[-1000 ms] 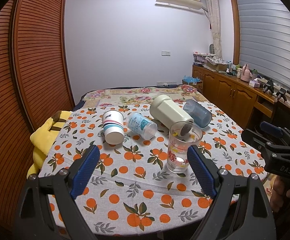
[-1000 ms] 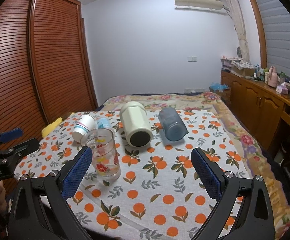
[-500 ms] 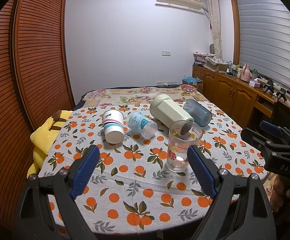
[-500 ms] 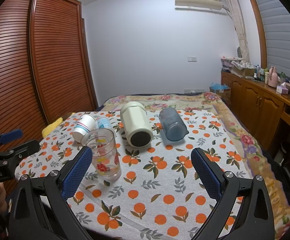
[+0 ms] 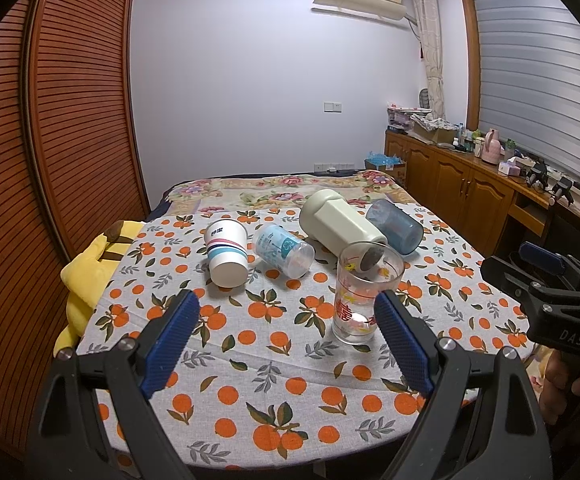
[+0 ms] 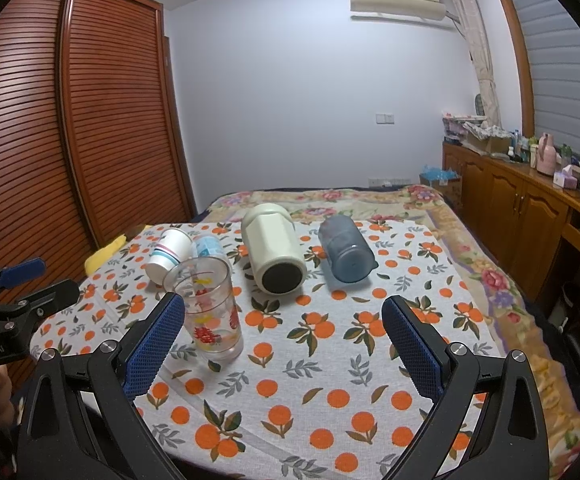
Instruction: Flip cup upright
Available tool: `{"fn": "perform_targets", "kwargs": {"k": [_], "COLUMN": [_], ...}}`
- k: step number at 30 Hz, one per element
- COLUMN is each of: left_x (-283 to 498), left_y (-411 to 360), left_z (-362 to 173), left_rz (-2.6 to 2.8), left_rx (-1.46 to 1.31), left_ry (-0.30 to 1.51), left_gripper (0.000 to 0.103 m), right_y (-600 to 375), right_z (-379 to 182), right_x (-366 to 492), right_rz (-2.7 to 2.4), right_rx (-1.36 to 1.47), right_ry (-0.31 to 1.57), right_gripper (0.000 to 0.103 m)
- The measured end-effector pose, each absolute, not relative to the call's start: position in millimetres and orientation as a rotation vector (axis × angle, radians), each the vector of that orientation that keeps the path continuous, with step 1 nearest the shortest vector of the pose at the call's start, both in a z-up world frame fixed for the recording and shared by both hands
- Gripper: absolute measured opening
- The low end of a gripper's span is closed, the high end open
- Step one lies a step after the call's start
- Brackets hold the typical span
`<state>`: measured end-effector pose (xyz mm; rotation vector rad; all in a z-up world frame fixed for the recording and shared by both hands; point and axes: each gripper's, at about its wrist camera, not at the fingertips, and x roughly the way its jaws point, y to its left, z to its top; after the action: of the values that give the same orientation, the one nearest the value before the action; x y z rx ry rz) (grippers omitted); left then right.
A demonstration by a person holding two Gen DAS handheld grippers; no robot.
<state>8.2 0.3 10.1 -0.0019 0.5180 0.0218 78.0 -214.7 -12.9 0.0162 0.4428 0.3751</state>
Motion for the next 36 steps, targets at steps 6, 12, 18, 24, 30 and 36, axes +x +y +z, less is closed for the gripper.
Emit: {"fn": "perform_targets", "kwargs": {"k": [6, 12, 18, 24, 30, 36], "left_x": [5.9, 5.9, 5.8, 4.3, 3.8, 3.1], "left_y": [-1.1, -0.9, -0.9, -2.0, -2.6, -3.3], "left_z": [10.0, 10.0, 9.8, 10.5, 10.7, 11.5], "left_rz": [0.027, 0.026, 0.026, 0.025, 0.025, 0.025], "left_rx": [-0.001, 0.001, 0.000, 0.000, 0.000, 0.000], "left_ry": [0.513, 0.512, 0.513, 0.510, 0.509, 0.509], "left_gripper": [0.090, 0.090, 0.090, 0.090, 0.090, 0.090], "right_y": [-214.8, -214.7, -215.0, -216.0, -215.7, -215.9], "right_z": [-12.9, -13.1, -12.8, -12.5, -12.5, -12.2], "right_x": [77.9, 78.0, 78.1, 76.0, 76.0, 75.9], "right_rz": [0.375, 0.374, 0.374, 0.372, 0.372, 0.372], "right_rx": [0.015, 0.016, 0.016, 0.017, 0.018, 0.018], "right_ry": [0.443, 0.444, 0.442, 0.439, 0.439, 0.440], "right_gripper": [0.100, 0.100, 0.100, 0.100, 0.100, 0.100]}}
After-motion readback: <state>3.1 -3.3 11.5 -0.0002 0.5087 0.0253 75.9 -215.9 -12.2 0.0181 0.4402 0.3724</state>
